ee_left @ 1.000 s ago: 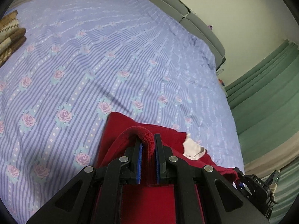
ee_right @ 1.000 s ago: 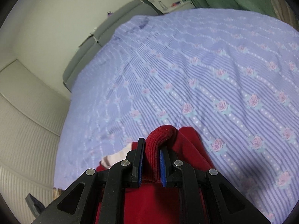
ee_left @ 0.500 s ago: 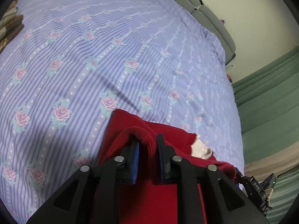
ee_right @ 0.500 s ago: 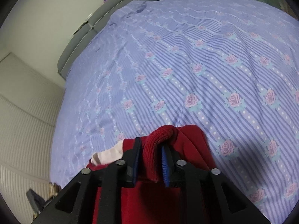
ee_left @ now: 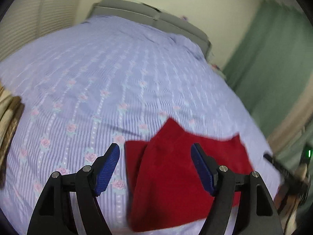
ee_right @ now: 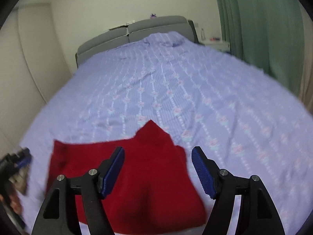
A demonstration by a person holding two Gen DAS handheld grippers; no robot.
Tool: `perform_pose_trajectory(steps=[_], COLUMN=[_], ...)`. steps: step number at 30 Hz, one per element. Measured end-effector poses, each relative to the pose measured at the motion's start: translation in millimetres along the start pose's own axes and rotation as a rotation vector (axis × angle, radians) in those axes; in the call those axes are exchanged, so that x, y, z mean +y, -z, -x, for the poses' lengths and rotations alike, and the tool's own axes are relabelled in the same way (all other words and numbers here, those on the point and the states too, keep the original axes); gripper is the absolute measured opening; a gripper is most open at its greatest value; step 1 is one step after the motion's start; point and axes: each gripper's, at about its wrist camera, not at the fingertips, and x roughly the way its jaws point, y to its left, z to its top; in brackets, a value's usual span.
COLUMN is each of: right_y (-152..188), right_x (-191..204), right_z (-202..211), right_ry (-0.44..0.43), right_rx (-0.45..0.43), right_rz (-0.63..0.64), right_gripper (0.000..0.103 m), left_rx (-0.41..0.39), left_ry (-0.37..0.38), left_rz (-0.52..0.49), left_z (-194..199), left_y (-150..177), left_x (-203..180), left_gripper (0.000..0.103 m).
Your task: Fold small clothes
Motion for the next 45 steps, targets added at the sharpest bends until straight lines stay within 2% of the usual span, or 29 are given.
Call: perform_pose_trajectory(steps=[3,8,10,15,16,17,19,20,22,25,28,31,34,40,41,42,43,44,45], right_y=[4.5,6.3,4.3,-6.1,-6.8,-7.5,-7.1,-6.7,-4.3,-4.9,-12.2,-16.0,-10.5,-1.1,-1.8,-2.9,-3.6,-3.6,-3.3], right_x=[-3.8,-19.6,-26.8,-33.6,-33.6,-35.4,-34.3,-34.2,-33.8,-29.5,-19.7,-14.8,-17.7,-21.0,-20.6,-20.5,-19.7,-19.1,-18.8], right_z=[-10.1,-39.1,-50.8,-80.3,-87.0,-93.7,-101.5,-104.2,-101.1,-86.3,-79.1,-91.7,-110.3,-117.3,-115.2,-110.3,-102.3,-93.1,-77.3], right_ry=[0.025,-0.022,-0.014,-0.035,-0.043,-0.046,-0.065,-0.067,-0.060,-0.045,-0.023,0.013,0.040,0.053,0.054,0.060,0.078,0.097,0.117], right_rx=[0.026,0.098,0.116,0.169,0.187,0.208,0.233,0.240,0.228,0.200,0.180,0.214,0.279,0.306,0.308,0.304,0.296,0.279,0.239], right_rz=[0.038,-0.010,-0.030,-0.061,-0.067,-0.081,-0.096,-0.099,-0.102,-0.105,-0.068,-0.055,-0.071,-0.075,-0.071,-0.066,-0.056,-0.048,-0.037], right_gripper=[0.071,0.071,0.071,0.068,0.058,0.044,0.033,0.026,0.018,0.016,0.015,0.014,0.012,0.013,0.019,0.026,0.037,0.043,0.044], left_rx=[0.075,0.140,0.163,0.214,0.222,0.227,0.230,0.216,0.182,0.160,0.204,0.287,0.324,0.347,0.349,0.347,0.332,0.291,0.237], left_ry=[0.008,-0.012,0.010,0.063,0.065,0.063,0.079,0.094,0.121,0.126,0.104,0.078,0.057,0.034,0.021,-0.008,-0.060,-0.125,-0.176], left_rz=[-0.037,-0.072,-0.064,0.010,0.022,0.031,0.048,0.056,0.065,0.097,0.134,0.192,0.196,0.197,0.184,0.166,0.138,0.101,0.059], left_z=[-21.7,-57.6,-69.3,-92.8,-95.8,-96.8,-96.3,-92.7,-75.2,-54.9,-63.6,-90.8,-108.6,-105.6,-100.9,-93.8,-84.9,-74.2,-61.2], left_y=[5.1,5.0,3.2,-6.4,-8.0,-8.6,-10.3,-10.4,-9.0,-10.7,-16.6,-16.9,-14.4,-8.8,-8.2,-8.2,-9.0,-10.7,-11.0], left_x=[1.2,4.6,3.9,7.8,8.1,8.4,7.8,6.8,4.8,6.5,18.0,29.0,34.2,34.1,33.3,32.4,30.4,28.2,24.6], left_gripper=[0.074,0.073,0.065,0.056,0.048,0.041,0.016,0.013,0.012,0.012,0.012,0.012,0.013,0.018,0.019,0.029,0.053,0.063,0.067])
